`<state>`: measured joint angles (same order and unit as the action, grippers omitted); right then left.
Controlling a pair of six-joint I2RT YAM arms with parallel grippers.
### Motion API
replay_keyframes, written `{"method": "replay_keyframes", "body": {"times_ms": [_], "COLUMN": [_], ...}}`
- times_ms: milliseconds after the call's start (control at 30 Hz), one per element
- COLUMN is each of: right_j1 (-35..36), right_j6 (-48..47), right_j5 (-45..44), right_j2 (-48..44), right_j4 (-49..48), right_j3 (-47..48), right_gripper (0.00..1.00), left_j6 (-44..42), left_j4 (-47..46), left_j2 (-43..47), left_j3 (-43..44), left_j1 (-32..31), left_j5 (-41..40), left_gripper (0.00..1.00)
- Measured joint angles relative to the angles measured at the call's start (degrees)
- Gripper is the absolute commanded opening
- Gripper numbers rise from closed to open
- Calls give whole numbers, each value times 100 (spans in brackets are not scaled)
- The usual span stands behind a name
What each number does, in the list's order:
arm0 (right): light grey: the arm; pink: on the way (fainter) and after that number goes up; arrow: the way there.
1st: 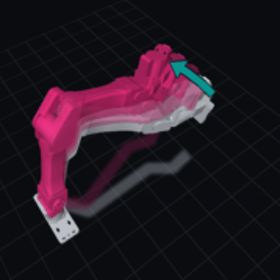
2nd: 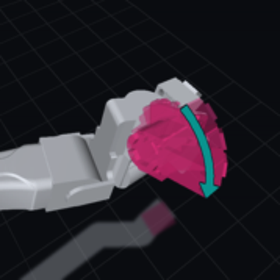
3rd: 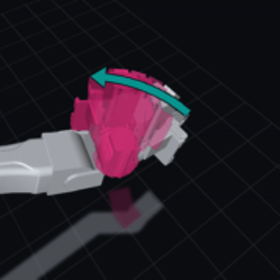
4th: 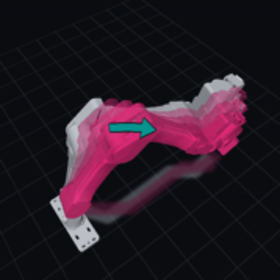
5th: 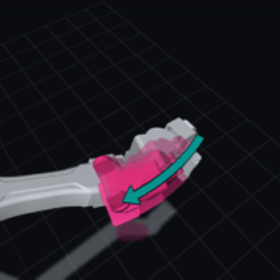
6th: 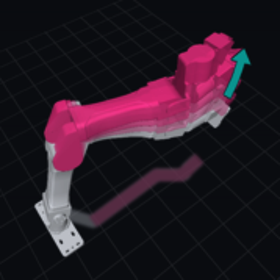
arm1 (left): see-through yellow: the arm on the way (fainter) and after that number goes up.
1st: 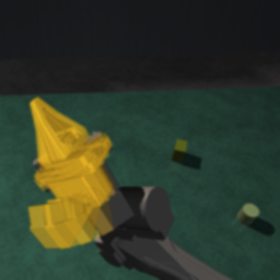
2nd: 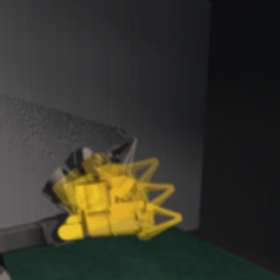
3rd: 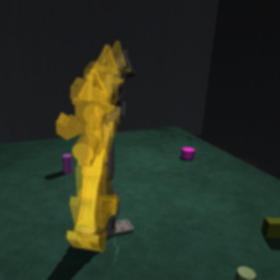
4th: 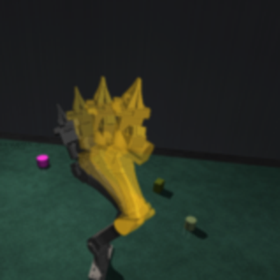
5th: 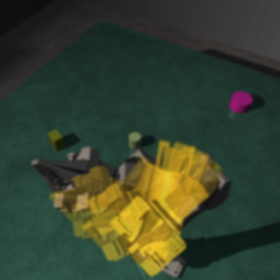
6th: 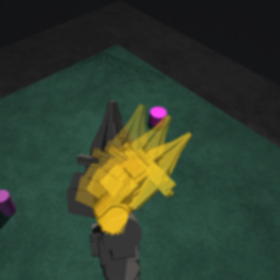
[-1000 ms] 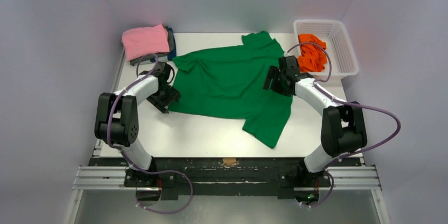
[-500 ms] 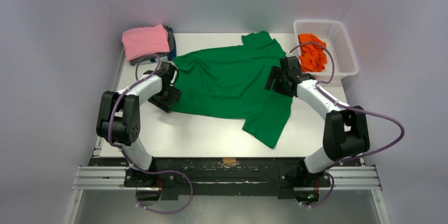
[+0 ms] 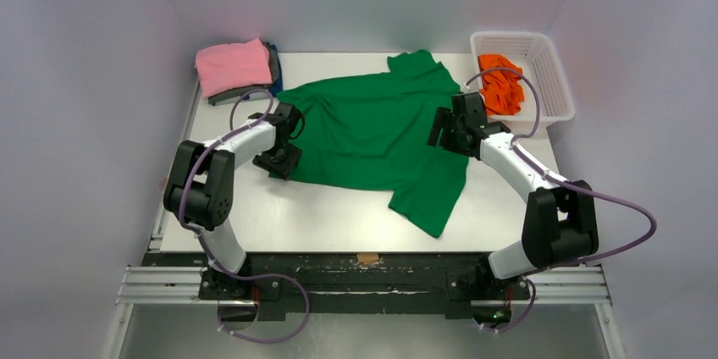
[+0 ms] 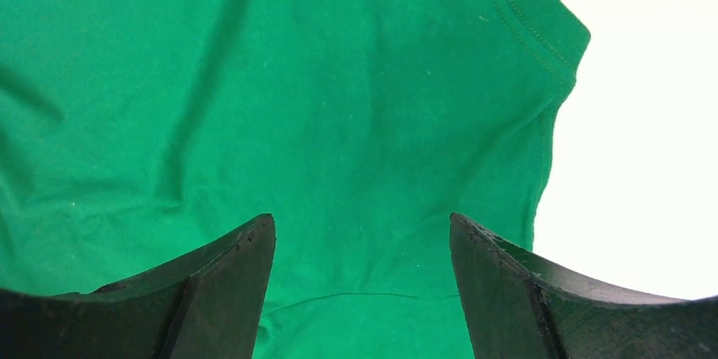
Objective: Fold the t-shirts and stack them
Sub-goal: Grab the side of the flattened tshirt closest away from the robot with both arms
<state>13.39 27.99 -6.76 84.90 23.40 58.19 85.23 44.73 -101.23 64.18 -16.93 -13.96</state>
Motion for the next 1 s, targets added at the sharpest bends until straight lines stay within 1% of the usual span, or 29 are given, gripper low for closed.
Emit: {"method": "replay_keyframes", "body": {"times_ms": [133,333,467,533,600,633,667,833,1000], "right_j1": [0,0,0,0,0,0,-2,0,0], "right_j6": [-136,-214,-216,-216,-216,-216,-216,-219,-271], "right_j5": [-37,-55,22,44,55,61,72,94,116], "right_j2": [-48,-70,-103,-160,-227,-271,-306,-367,-367], "right_j4": [2,-2,0,9,9,9,7,2,138], "right_j3": [-22,-59,-116,-138,-140,-140,-140,-144,-144], "right_gripper": [74,74,74,74,74,74,74,73,70], "left_j6": [278,688,920,940,925,922,925,909,743], "left_j4": [120,188,188,372,614,651,660,638,573], "left_j2": [-2,66,79,-68,-293,-352,-387,-391,-339], "left_j3": [0,-98,-127,48,334,413,461,461,409], "left_j1": [-9,-44,-46,-46,-46,-46,-46,-39,-35], "left_j5": [-68,-188,-227,-234,-247,-254,-267,-289,-264], "left_gripper": [40,39,36,27,16,5,0,0,0]}}
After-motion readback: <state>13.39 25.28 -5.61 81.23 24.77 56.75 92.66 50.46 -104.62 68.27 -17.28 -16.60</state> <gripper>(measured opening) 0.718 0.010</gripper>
